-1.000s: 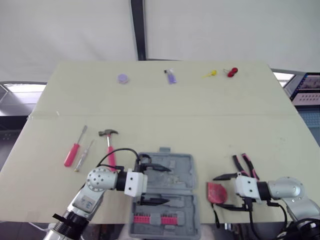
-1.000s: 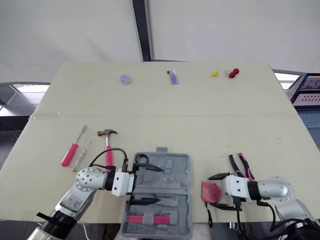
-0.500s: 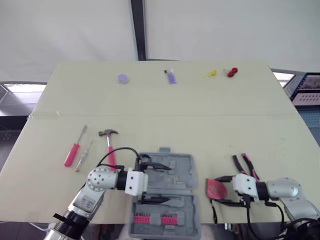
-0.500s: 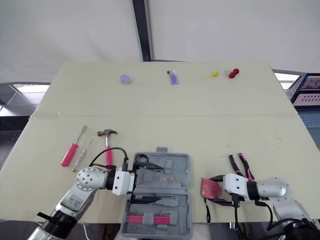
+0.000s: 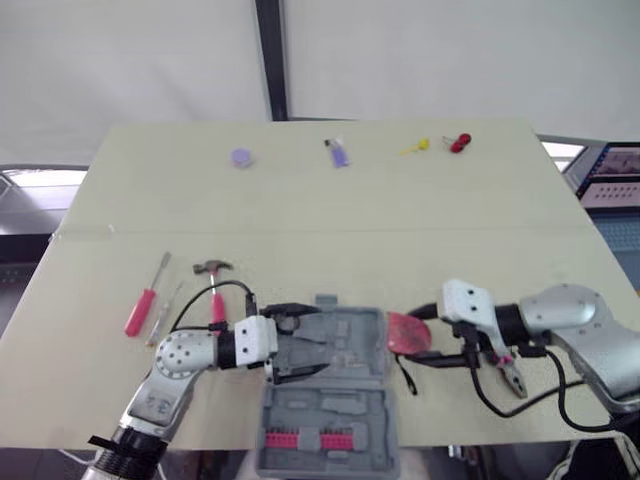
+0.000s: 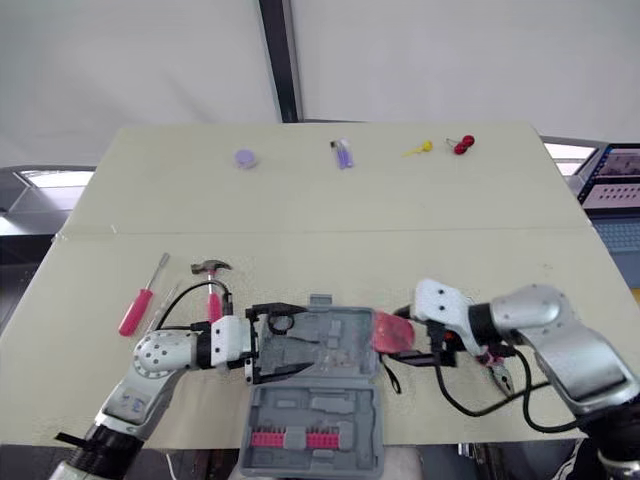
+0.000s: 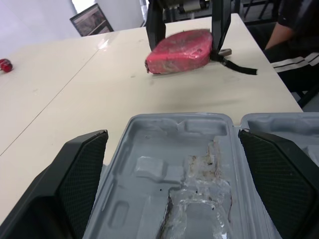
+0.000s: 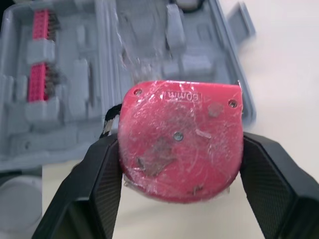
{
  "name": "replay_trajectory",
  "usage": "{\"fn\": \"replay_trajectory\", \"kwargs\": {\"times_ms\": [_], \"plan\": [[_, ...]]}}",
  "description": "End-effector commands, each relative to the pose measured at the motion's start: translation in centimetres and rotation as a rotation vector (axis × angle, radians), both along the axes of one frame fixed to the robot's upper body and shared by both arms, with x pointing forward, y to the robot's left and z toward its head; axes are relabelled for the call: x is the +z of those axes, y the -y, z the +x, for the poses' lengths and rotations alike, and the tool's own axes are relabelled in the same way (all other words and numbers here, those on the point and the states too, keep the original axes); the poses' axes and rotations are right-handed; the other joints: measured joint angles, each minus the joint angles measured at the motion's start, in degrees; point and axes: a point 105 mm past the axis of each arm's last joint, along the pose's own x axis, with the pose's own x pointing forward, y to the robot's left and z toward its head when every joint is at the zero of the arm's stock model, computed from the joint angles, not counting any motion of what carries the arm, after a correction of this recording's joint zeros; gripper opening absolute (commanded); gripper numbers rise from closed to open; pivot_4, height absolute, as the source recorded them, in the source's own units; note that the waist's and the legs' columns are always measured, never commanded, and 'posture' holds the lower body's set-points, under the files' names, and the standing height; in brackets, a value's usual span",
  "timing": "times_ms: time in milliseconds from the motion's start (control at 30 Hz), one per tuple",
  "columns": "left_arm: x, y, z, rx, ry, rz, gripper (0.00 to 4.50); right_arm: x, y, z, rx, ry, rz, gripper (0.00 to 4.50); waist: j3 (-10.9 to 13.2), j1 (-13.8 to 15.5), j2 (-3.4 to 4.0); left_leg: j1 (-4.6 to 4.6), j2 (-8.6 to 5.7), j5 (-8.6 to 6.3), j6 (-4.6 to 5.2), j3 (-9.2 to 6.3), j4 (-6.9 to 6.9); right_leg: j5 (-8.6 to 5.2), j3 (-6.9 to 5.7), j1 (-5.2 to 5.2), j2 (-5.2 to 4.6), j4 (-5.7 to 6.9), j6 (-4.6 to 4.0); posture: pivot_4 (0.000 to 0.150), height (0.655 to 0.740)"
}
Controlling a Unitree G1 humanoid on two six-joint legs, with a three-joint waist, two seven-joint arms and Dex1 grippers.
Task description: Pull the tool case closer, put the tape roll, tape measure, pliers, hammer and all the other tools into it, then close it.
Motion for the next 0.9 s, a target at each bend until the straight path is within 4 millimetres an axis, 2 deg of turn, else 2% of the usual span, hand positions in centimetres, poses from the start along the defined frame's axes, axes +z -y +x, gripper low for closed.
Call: {"fn": "replay_trajectory", "kwargs": {"times_ms": [33,167,300,567,900], "plan": [[0.5,-0.9,-0.4,0.024,0.014,-0.012,4.5,-1.7,-1.1,1.8,-0.065,0.059,-0.181,2.88,0.0,0.0,-0.03,-0.04,-0.02,0.0,0.0,-0.02,0.06,0.0,0.01,0.01,0.0,-0.03,0.0,0.15,0.74],[0.3,-1.9,-0.6,0.056,0.002,-0.013,4.5,-1.9,-3.3,3.4,-0.07,0.116,-0.25,2.88,0.0,-0.4,-0.01,-0.05,-0.03,0.0,0.0,0.0,0.08,0.0,0.08,-0.09,-0.01,0.07,0.0,0.15,0.74],[-0.3,-2.4,-1.1,0.073,-0.009,-0.004,4.5,-1.7,-4.6,4.3,-0.077,0.177,-0.292,2.88,0.0,-0.6,-0.01,-0.07,-0.03,0.01,-0.01,0.02,-0.01,0.0,0.07,-0.2,-0.01,0.1,0.0,0.15,0.74],[-0.2,-1.9,-0.8,0.081,0.0,-0.013,4.5,-1.5,-4.5,4.4,-0.017,0.263,-0.398,2.88,0.0,-0.6,-0.01,-0.07,-0.03,0.01,-0.02,0.03,0.02,0.0,0.09,-0.21,-0.01,0.13,0.0,0.15,0.74],[0.2,-1.5,-0.5,0.074,0.012,-0.018,4.5,-1.5,-5.5,3.9,0.087,0.331,-0.428,2.88,0.0,-1.7,-0.01,-0.08,-0.03,0.01,-0.02,0.04,-0.02,0.0,0.08,-0.22,-0.01,0.13,0.0,0.15,0.74]]}}
